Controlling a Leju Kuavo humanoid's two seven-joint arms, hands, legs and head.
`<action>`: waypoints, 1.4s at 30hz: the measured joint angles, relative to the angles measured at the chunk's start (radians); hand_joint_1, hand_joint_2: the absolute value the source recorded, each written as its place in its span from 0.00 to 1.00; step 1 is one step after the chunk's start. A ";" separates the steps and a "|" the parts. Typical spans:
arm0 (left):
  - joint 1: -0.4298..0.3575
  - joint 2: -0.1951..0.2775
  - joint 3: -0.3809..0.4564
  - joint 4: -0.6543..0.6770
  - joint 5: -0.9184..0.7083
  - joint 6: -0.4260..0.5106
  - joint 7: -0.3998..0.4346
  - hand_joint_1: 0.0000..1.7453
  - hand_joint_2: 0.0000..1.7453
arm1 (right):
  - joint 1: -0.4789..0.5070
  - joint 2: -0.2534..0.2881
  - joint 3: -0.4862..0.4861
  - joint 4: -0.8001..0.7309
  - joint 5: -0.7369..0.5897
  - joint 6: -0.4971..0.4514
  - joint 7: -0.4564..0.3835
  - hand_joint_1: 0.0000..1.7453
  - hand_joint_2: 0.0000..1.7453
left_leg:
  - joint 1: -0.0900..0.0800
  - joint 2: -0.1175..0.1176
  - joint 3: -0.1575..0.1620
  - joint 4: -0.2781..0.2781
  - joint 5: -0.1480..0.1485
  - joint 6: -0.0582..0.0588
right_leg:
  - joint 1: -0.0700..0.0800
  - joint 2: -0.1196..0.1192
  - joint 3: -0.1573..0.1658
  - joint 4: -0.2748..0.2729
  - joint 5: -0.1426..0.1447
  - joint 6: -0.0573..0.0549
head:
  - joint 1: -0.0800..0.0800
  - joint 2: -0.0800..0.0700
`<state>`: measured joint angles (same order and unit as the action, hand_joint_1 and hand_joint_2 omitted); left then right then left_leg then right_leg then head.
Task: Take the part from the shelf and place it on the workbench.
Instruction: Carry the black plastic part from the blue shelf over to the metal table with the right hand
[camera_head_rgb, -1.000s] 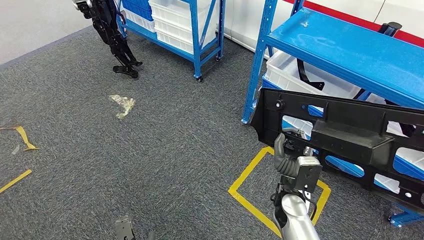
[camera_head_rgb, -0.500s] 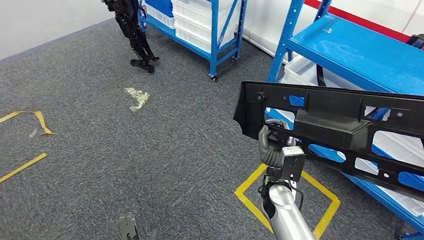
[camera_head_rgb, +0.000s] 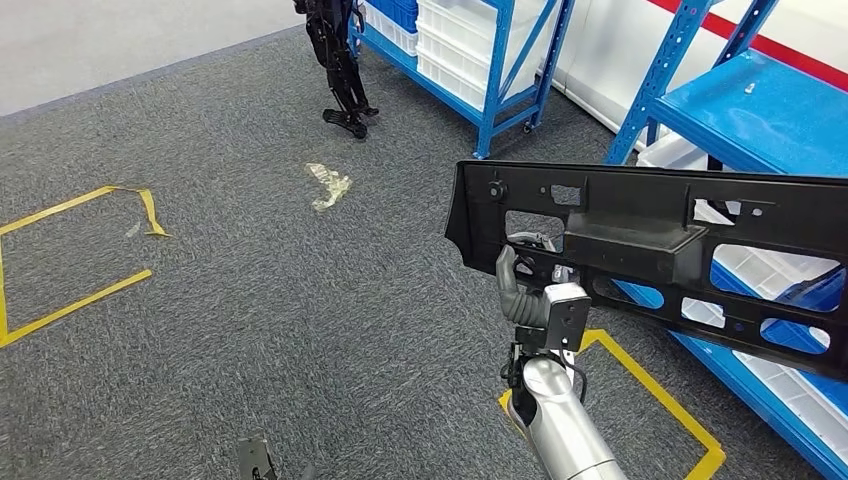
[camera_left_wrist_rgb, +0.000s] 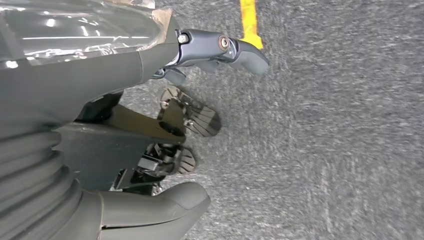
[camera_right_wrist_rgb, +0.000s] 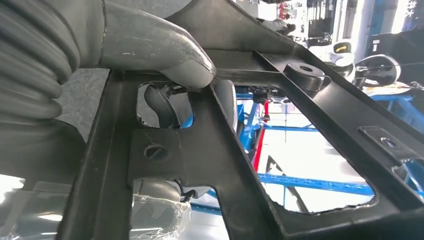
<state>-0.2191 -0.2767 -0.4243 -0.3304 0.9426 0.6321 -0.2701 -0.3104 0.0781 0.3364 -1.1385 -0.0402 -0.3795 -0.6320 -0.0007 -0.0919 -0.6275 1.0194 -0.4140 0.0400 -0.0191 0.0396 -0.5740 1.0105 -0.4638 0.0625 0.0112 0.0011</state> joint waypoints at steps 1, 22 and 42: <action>-0.003 0.004 -0.027 0.000 0.024 0.004 0.007 0.00 1.00 | 0.000 -0.001 0.002 0.003 -0.004 -0.003 -0.003 1.00 1.00 | 0.001 -0.003 -0.002 -0.001 0.001 -0.005 | -0.001 -0.007 0.001 -0.001 0.003 -0.008 | 0.000 0.000; -0.054 0.037 -0.374 0.010 0.220 -0.006 0.042 0.00 1.00 | 0.099 -0.091 -0.007 -0.045 -0.049 -0.059 -0.036 1.00 1.00 | 0.002 0.085 0.006 0.003 -0.013 0.028 | 0.006 -0.048 -0.097 0.231 -0.112 -0.013 | -0.003 0.000; 0.029 0.222 -0.509 0.109 0.083 -0.250 0.056 0.00 1.00 | 0.499 -0.088 -0.380 -0.451 0.080 -0.072 0.002 1.00 1.00 | 0.010 0.109 -0.044 0.154 -0.084 -0.025 | 0.007 -0.109 0.033 -0.012 -0.016 -0.049 | -0.011 0.000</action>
<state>-0.1905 -0.0549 -0.9334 -0.2214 1.0252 0.3818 -0.2145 0.1888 -0.0095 -0.0437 -1.5890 0.0402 -0.4518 -0.6298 0.0092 0.0175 -0.6718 1.1732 -0.4976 0.0146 -0.0124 -0.0691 -0.5408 0.9981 -0.4797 0.0134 0.0005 0.0011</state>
